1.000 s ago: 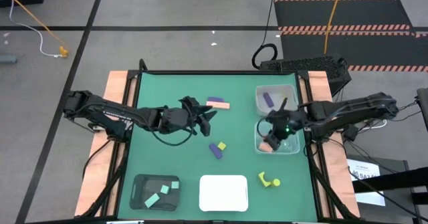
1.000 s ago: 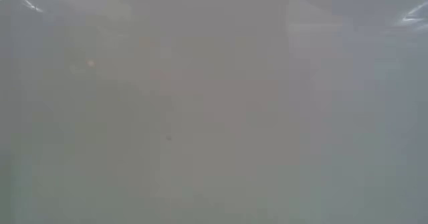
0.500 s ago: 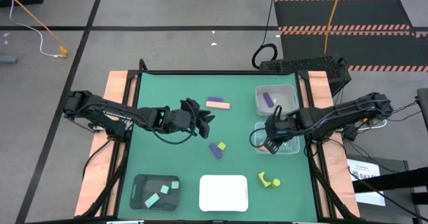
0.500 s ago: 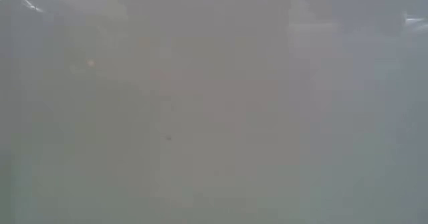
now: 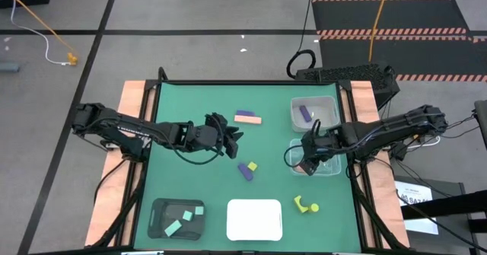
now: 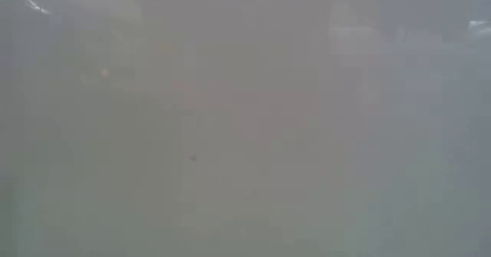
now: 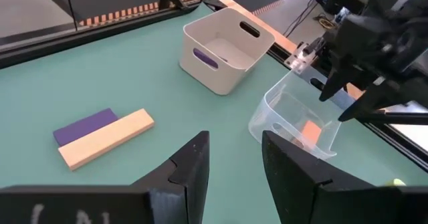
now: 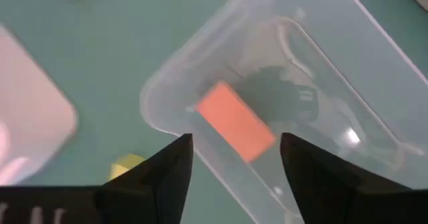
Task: Sort & place blocks by color
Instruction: Put the light orange block into the transparent bin
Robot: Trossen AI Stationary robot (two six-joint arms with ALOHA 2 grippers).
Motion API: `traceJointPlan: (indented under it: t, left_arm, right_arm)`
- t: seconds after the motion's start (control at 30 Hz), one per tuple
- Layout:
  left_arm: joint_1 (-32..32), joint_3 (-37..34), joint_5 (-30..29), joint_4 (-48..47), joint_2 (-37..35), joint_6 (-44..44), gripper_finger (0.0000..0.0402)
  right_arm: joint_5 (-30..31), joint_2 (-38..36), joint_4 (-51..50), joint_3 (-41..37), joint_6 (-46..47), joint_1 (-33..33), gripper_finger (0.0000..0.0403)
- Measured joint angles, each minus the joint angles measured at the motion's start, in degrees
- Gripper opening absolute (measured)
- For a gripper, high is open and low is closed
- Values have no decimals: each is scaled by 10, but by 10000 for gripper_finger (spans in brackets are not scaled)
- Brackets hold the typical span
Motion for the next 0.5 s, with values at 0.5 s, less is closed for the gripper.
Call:
traceJointPlan:
  t: [0.5]
  left_arm:
    - [0,0,15,-9,0,11,136]
  right_arm:
    - [93,-10,312,0,-169,-75,209]
